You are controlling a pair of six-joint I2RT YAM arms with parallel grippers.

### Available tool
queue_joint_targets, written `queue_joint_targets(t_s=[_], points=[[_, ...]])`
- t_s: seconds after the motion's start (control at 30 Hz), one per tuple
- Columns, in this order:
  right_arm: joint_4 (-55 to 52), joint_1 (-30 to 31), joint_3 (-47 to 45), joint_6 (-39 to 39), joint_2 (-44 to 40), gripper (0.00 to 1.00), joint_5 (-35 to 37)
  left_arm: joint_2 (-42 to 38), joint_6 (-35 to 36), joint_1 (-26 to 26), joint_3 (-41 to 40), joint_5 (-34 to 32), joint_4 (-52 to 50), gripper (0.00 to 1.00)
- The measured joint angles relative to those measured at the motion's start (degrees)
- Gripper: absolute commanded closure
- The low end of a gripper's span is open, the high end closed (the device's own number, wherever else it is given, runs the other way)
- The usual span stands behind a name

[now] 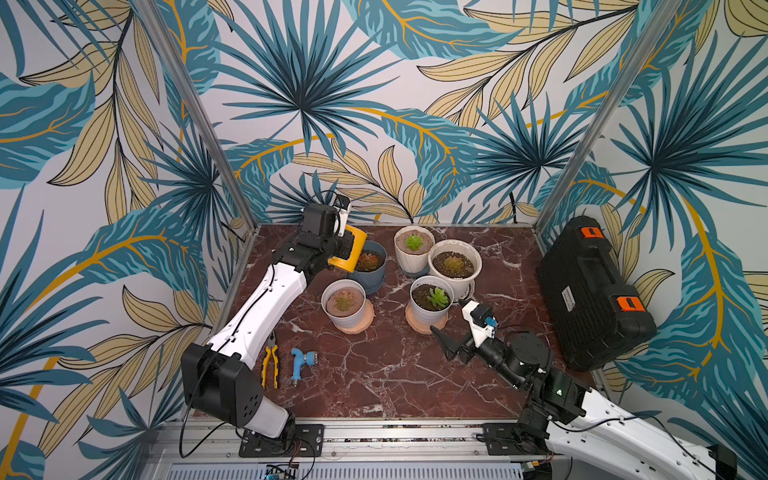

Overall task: Water the succulent around the soil edge
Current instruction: Water the soil of the potted plant with water.

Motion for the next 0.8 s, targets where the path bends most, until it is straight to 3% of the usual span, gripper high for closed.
queue_joint_targets(t_s=[0.8], points=[[0.0, 0.0, 0.0, 0.0, 0.5, 0.0, 0.2, 6.0, 2.1, 0.0, 0.7, -3.6, 7.5, 1.0]])
